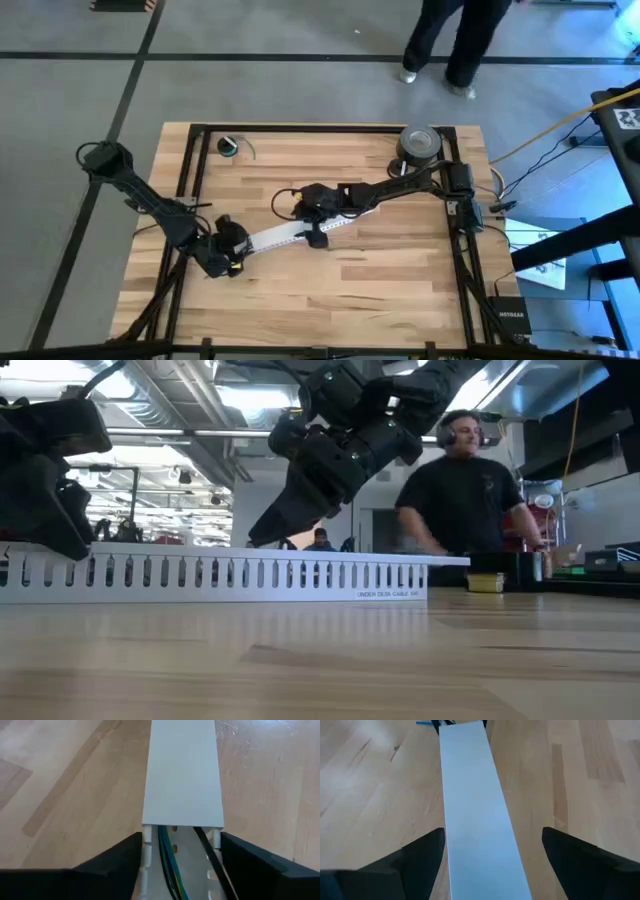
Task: Ziptie cables
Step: Close the white cable duct
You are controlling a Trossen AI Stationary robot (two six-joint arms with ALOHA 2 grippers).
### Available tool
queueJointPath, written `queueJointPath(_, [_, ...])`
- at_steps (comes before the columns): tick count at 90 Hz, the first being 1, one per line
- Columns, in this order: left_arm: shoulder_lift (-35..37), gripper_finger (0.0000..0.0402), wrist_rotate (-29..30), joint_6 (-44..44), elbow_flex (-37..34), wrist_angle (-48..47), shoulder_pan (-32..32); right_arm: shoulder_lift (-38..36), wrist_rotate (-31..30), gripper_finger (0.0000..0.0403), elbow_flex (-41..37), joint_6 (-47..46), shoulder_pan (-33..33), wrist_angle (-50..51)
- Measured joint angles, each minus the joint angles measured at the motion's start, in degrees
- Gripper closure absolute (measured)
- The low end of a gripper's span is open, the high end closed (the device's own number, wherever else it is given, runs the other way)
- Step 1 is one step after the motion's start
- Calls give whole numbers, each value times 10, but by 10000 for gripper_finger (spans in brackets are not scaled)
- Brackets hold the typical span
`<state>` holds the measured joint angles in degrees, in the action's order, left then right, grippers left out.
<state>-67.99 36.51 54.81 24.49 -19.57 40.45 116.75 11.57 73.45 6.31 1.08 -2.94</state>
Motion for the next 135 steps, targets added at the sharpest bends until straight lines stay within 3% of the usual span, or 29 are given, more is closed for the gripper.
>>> queueJointPath(18, [0, 206, 1, -8, 0, 1, 0, 0, 0, 81, 0, 2, -5, 0])
queueJointPath(46, [0, 202, 0, -2, 0, 0, 0, 0, 27, 81, 0, -13, -9, 21])
queueJointPath(73, [0, 202, 0, 2, 0, 0, 0, 10, -1, 83, -1, 9, -8, 28])
queueJointPath(83, [0, 202, 0, 2, 0, 0, 0, 11, -5, 104, 0, 11, -7, 30])
queueJointPath(105, [0, 202, -2, -4, 0, -2, -2, 11, 5, 191, 0, 4, -8, 26])
queueJointPath(135, [1, 201, -48, -56, 0, 10, -31, 16, -9, 193, -3, -1, -27, -16])
